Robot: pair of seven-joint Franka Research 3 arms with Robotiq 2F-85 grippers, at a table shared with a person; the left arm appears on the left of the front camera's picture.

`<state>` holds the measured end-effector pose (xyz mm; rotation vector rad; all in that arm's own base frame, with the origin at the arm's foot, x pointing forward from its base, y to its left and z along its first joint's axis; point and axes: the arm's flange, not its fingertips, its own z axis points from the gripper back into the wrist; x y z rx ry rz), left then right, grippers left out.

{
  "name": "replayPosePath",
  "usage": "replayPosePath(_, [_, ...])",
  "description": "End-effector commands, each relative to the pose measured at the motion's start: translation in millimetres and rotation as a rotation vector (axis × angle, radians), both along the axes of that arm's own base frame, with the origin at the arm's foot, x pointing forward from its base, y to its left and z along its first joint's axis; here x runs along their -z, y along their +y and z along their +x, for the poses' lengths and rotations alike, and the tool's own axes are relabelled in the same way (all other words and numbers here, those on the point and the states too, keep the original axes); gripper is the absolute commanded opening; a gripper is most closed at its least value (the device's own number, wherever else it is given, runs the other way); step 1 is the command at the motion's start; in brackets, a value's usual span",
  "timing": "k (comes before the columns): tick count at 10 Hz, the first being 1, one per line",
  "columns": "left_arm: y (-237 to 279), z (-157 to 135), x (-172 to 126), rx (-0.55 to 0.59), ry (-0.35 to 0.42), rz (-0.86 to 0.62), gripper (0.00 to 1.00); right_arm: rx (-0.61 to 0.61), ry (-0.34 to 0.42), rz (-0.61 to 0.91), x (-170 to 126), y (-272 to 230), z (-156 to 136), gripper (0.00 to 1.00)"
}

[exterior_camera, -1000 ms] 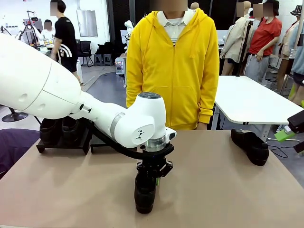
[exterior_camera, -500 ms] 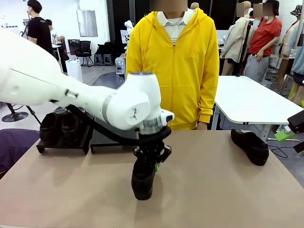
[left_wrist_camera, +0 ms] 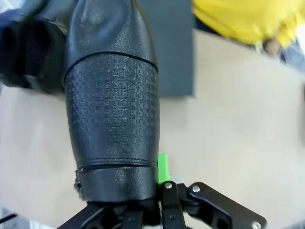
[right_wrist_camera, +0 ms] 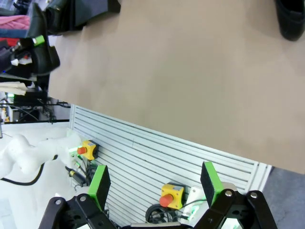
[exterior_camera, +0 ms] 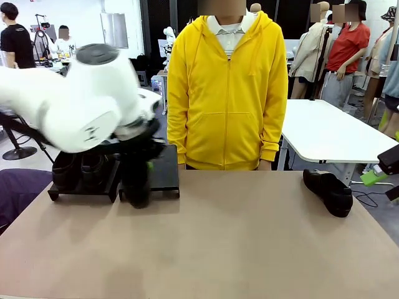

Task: Organize the shoes by placing them on the stand.
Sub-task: Place the Shoe from the middle of the table onto the Shoes Stand.

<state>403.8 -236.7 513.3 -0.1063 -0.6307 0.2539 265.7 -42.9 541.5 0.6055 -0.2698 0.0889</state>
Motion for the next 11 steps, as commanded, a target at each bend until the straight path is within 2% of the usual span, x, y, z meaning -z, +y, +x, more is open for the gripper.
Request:
replayPosePath(1, [10.6,5.8,22.7,-0.012,-0.114,0.041,0.00,-0.017,-0.010,-0.013,-0.3,-3.1,-1.2,1.00])
replayPosePath(2, [12.7,7.1,20.8,-0.072,-0.108,0.036,0.00,-0.017,-0.010,-0.013,-0.3,-3.1,-1.2,1.00])
replayPosePath(3, [25.7,5.1,8.4,-0.024,-0.057,0.020,0.00,-0.017,-0.010,-0.013,-0.3,-3.1,-1.2,1.00])
replayPosePath(7, [25.7,5.1,8.4,-0.024,-0.057,0.020,0.00,-0.017,-0.010,-0.013,-0.3,-3.1,-1.2,1.00])
replayPosePath(8, [24.1,4.9,18.3,-0.033,-0.054,0.013,0.00,-0.017,-0.010,-0.013,-0.3,-3.1,-1.2,1.00])
replayPosePath(9, [25.2,28.1,19.3,0.074,0.007,0.053,0.00,-0.017,-0.010,-0.013,-0.3,-3.1,-1.2,1.00])
replayPosePath(10, [27.7,57.1,20.3,0.131,0.014,0.103,0.00,-0.017,-0.010,-0.013,-0.3,-3.1,-1.2,1.00])
replayPosePath(11, [30.7,84.2,21.7,0.176,-0.019,0.140,0.00,-0.017,-0.010,-0.013,-0.3,-3.1,-1.2,1.00])
